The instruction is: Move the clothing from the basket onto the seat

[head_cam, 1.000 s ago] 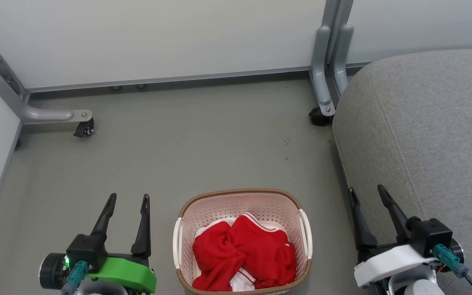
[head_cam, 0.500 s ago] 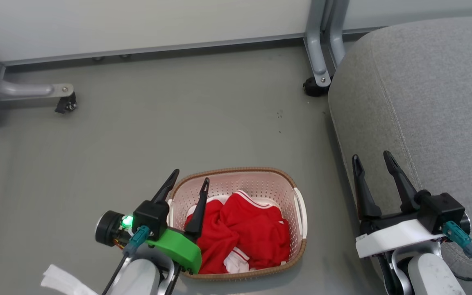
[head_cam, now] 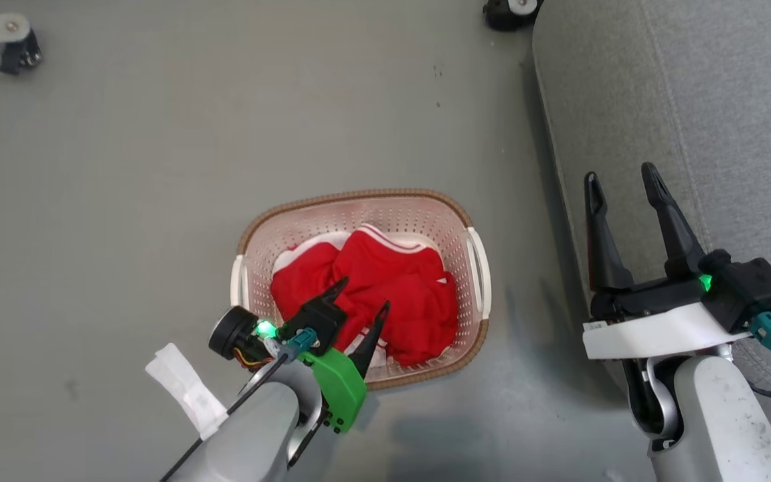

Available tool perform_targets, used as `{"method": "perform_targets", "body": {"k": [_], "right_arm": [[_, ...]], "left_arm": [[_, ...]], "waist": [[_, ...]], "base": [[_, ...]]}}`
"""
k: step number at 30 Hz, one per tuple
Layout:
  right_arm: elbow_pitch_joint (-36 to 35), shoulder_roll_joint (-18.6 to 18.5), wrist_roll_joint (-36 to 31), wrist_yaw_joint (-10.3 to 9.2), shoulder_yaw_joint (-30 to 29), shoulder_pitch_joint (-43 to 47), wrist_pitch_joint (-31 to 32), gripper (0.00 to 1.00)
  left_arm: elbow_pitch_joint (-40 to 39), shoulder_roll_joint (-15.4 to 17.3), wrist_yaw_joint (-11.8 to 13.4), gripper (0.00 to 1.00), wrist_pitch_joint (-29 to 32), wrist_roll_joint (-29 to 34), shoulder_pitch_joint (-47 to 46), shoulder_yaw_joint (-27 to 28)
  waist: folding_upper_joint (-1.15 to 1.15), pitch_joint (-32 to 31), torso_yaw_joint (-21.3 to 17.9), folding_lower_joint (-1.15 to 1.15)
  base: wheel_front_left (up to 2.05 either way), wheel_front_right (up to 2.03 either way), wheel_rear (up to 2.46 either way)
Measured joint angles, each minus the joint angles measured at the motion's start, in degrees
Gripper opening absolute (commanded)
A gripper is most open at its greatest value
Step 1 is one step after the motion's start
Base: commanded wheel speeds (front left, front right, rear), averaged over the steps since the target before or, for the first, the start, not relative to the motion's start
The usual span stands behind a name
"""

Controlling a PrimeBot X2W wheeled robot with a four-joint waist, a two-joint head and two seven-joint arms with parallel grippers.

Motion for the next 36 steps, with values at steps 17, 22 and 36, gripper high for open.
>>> {"method": "perform_targets", "body": {"k": [17,22,36], "right_arm": [[-2.56,0.0,2.97,0.0,2.14,-3.75,-0.33,1.0],[-2.78,-0.01,4.63,0.0,3.44,-4.58,-0.33,1.0],[-3.49,-0.02,6.79,0.0,4.85,-5.64,-0.34,1.0]], "left_arm": [[16.82,0.0,4.44,1.0,2.25,-2.79,-12.67,-10.6],[20.98,-0.01,4.91,1.0,2.52,-3.36,-15.16,-10.93],[27.4,1.69,8.46,1.0,8.53,-2.63,-19.74,-12.93]], "waist": [[0.0,16.58,-3.26,0.0],[0.0,19.76,-4.91,0.0],[0.0,25.73,-9.08,0.0]], "base": [[0.0,0.0,0.0],[0.0,0.0,0.0],[0.0,0.0,0.0]]}}
